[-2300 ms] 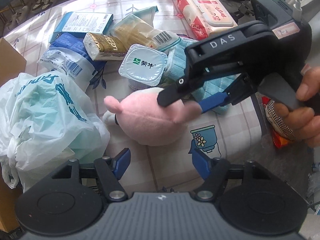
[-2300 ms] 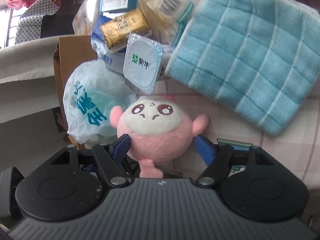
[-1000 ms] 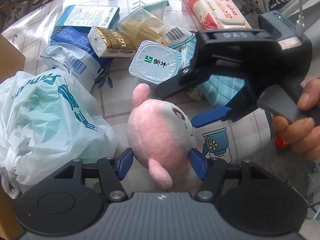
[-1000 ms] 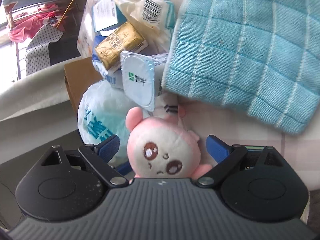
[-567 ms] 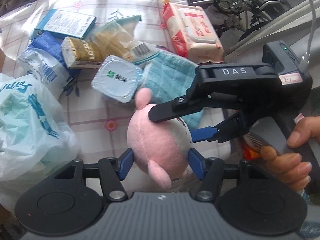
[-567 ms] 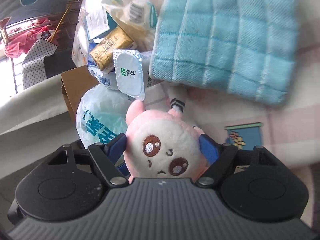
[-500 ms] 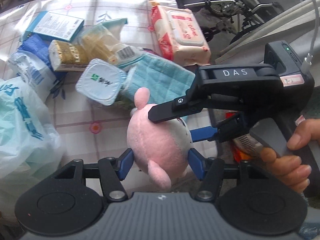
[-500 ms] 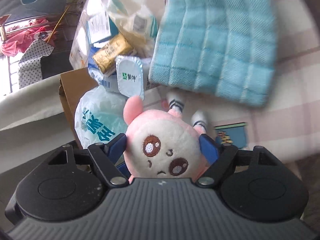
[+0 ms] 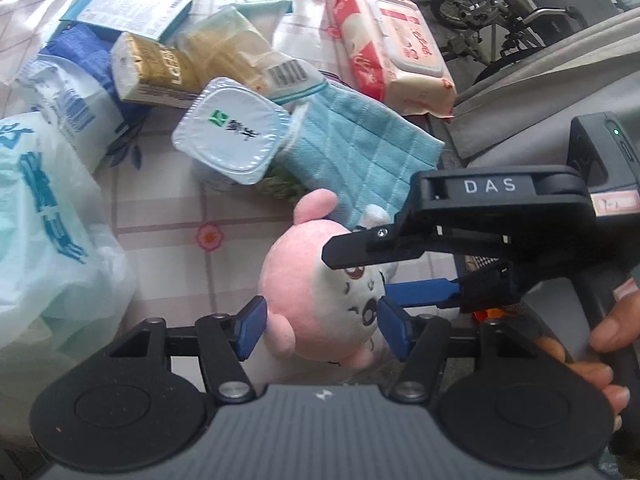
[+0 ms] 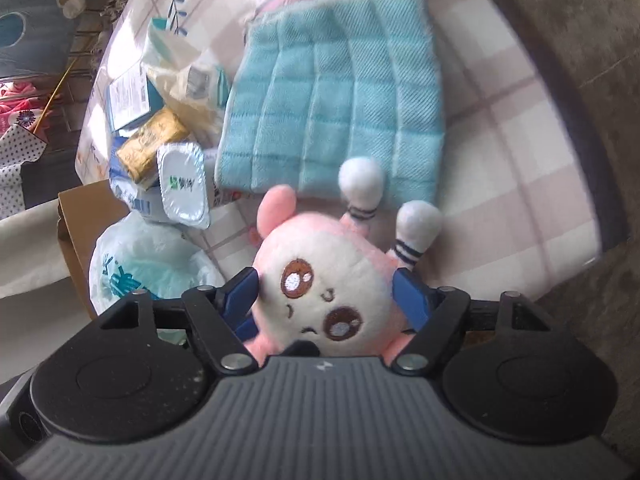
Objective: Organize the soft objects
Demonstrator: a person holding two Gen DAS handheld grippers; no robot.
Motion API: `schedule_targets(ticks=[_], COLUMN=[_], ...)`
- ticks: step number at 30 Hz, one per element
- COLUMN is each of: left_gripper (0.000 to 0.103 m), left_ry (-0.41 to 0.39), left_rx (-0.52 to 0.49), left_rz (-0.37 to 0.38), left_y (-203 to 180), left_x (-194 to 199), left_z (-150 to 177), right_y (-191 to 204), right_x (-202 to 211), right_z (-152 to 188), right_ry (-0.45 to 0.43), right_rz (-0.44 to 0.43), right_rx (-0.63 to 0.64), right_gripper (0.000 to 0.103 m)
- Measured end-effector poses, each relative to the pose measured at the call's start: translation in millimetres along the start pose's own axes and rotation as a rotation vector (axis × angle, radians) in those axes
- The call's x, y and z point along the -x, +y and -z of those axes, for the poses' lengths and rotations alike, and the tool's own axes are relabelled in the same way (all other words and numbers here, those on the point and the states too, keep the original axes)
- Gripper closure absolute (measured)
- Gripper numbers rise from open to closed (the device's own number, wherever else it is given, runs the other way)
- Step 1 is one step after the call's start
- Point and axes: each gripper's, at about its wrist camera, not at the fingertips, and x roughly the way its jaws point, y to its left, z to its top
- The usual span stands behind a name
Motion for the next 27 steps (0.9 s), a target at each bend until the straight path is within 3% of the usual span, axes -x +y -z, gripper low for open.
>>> schedule_targets(ticks=[3,10,19,23,25,26,27], left_gripper=[0.03,0.02,0.023,0.029,0.035,0.044,0.044], left_ry=[-0.019,-0.02,-0.011,-0.016,-0.014,-0.011,0.0], left_rx=[-0.006,-0.094,-0.116,-0.056,-0.036,-0.031,-0.022], left_rz=[-0.024,-0.082,-0.148,-0.131,-0.125,-0.12,-0.11], left_y=[8.6,2.0,4.4,15.0,16.9,16.7,17.3], left_x=[12.5,6.4,-15.7,-15.7,-13.3,-12.5,-11.2], left_z=[0.6,-5.3,-16.1,-22.2,-23.3,-23.7,-23.3], right_y=[9.6,18.9,6.6,13.8,25.4,32.6,39.7], right_x=[-10.9,-24.9,-20.1,16.7,34.2,39.8,42.2], right_z=[8.5,8.0,-6.3,-20.5,-31.9,-37.9,-42.8], right_ry=[0.011,0.066,0.098,0.015,-0.049,-0.077,-0.095], right_rz=[-0.01,-0.081,-0.216,-0.219,-0.164,-0.119,-0.075], right_rx=[0.016,0.034,-0.012,0.128,0.269,0.353,0.431], right_gripper=[0.029,0.029,0.029,0.024,0.017,0.014,0.012])
